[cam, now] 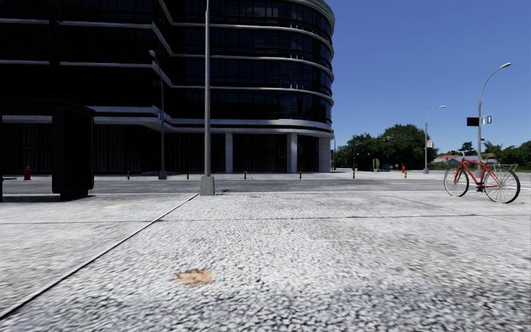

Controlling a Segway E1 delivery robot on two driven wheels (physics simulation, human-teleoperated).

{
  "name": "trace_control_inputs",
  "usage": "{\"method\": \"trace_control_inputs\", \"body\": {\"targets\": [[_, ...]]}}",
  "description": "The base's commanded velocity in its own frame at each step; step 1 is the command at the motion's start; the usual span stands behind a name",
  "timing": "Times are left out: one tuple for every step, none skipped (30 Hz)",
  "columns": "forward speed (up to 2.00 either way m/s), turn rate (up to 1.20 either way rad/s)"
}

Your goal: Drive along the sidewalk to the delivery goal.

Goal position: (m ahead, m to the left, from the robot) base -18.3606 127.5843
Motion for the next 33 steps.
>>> {"method": "trace_control_inputs", "body": {"targets": [[0.0, 0.0], [0.0, 0.0], [0.0, 0.0], [0.0, 0.0], [0.0, 0.0], [0.0, 0.0], [0.0, 0.0], [0.0, 0.0], [0.0, 0.0], [0.0, 0.0], [0.0, 0.0], [0.0, 0.0], [0.0, 0.0], [0.0, 0.0], [0.0, 0.0], [0.0, 0.0], [0.0, 0.0], [0.0, 0.0], [0.0, 0.0], [0.0, 0.0], [0.0, 0.0], [0.0, 0.0], [0.0, 0.0], [0.0, 0.0], [0.0, 0.0], [0.0, 0.0], [0.0, 0.0], [0.0, 0.0], [0.0, 0.0], [0.0, 0.0], [2.0, 0.14], [2.0, 0.28], [2.0, 0.4]]}}
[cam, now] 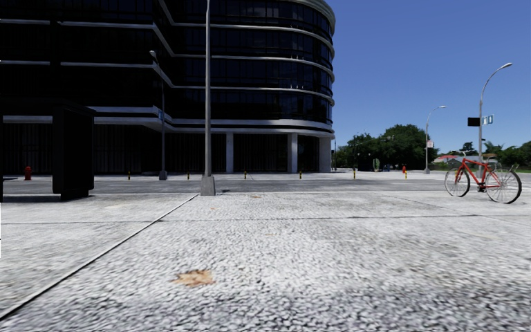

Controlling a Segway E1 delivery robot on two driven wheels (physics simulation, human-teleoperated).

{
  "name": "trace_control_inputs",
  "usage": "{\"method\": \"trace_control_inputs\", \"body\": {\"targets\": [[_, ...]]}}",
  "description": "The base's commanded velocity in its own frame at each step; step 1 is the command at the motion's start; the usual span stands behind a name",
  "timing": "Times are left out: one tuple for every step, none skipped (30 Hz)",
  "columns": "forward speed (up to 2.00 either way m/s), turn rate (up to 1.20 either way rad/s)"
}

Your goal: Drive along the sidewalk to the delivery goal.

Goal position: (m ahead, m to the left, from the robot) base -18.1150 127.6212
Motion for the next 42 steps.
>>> {"method": "trace_control_inputs", "body": {"targets": [[2.0, 0.48], [2.0, 0.48], [2.0, 0.62], [2.0, 0.66], [2.0, 0.67], [2.0, 0.67], [2.0, 0.67], [2.0, 0.67], [2.0, 0.67], [2.0, 0.67], [2.0, 0.67], [2.0, 0.67], [2.0, 0.67], [2.0, 0.67], [2.0, 0.67], [2.0, 0.67], [2.0, 0.67], [2.0, 0.67], [2.0, 0.67], [2.0, 0.67], [2.0, 0.67], [2.0, 0.67], [2.0, 0.67], [2.0, 0.67], [2.0, 0.67], [2.0, 0.67], [2.0, 0.67], [2.0, 0.67], [2.0, 0.67], [2.0, 0.67], [2.0, 0.67], [2.0, 0.67], [2.0, 0.67], [2.0, 0.67], [2.0, 0.67], [2.0, 0.67], [2.0, 0.67], [2.0, 0.67], [2.0, 0.67], [2.0, 0.67], [2.0, 0.67], [2.0, 0.67]]}}
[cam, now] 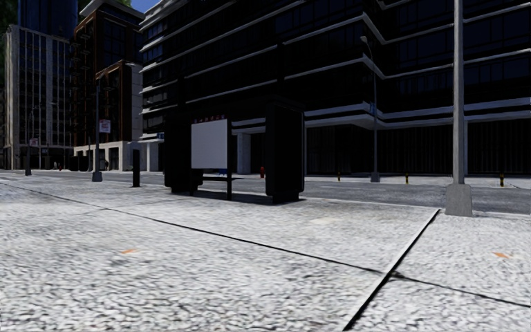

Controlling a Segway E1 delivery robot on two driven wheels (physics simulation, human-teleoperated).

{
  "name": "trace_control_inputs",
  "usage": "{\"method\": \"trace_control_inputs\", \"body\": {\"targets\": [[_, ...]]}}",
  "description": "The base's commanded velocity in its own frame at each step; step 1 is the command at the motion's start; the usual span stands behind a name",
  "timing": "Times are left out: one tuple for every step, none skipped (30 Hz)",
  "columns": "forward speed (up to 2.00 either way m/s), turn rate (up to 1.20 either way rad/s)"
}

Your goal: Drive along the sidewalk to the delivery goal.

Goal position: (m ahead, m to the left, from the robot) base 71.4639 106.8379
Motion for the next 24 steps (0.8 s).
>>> {"method": "trace_control_inputs", "body": {"targets": [[2.0, 0.67], [2.0, 0.67], [2.0, 0.67], [2.0, 0.67], [2.0, 0.67], [2.0, 0.67], [2.0, 0.67], [2.0, 0.67], [2.0, 0.67], [2.0, 0.67], [2.0, 0.67], [2.0, 0.67], [2.0, 0.67], [2.0, 0.67], [2.0, 0.67], [2.0, 0.67], [2.0, 0.67], [2.0, 0.67], [2.0, 0.67], [2.0, 0.67], [2.0, 0.67], [2.0, 0.67], [2.0, 0.67], [2.0, 0.67]]}}
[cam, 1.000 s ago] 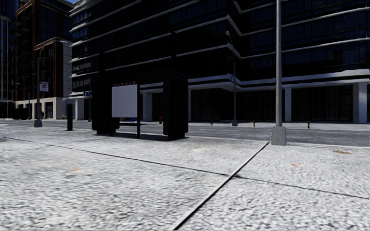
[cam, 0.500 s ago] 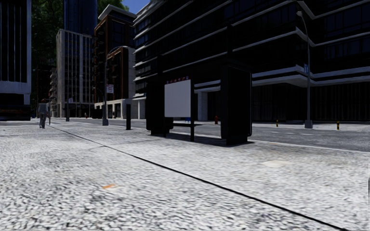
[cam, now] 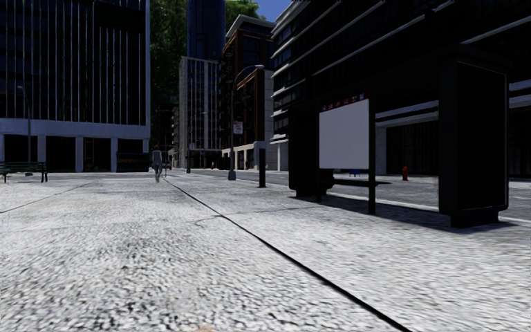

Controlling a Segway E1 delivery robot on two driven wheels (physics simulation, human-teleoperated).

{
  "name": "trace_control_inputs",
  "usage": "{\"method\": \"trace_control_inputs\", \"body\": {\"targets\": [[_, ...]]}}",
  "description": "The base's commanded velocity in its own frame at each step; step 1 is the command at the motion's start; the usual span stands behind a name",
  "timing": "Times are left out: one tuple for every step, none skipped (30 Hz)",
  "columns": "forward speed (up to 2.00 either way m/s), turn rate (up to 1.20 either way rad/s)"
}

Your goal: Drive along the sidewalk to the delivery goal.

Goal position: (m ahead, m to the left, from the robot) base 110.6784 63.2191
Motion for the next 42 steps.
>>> {"method": "trace_control_inputs", "body": {"targets": [[2.0, 0.67], [2.0, 0.67], [2.0, 0.67], [2.0, 0.67], [2.0, 0.67], [2.0, 0.67], [2.0, 0.67], [2.0, 0.67], [2.0, 0.67], [2.0, 0.67], [2.0, 0.67], [2.0, 0.67], [2.0, 0.67], [2.0, 0.67], [2.0, 0.67], [2.0, 0.67], [2.0, 0.67], [2.0, 0.67], [2.0, 0.67], [2.0, 0.67], [2.0, 0.67], [2.0, 0.67], [2.0, 0.67], [2.0, 0.67], [2.0, 0.67], [2.0, 0.67], [2.0, 0.67], [2.0, 0.67], [2.0, 0.67], [2.0, 0.67], [2.0, 0.67], [2.0, 0.67], [2.0, 0.67], [2.0, 0.67], [2.0, 0.67], [2.0, 0.67], [2.0, 0.67], [2.0, 0.67], [2.0, 0.67], [2.0, 0.67], [2.0, 0.67], [2.0, 0.67]]}}
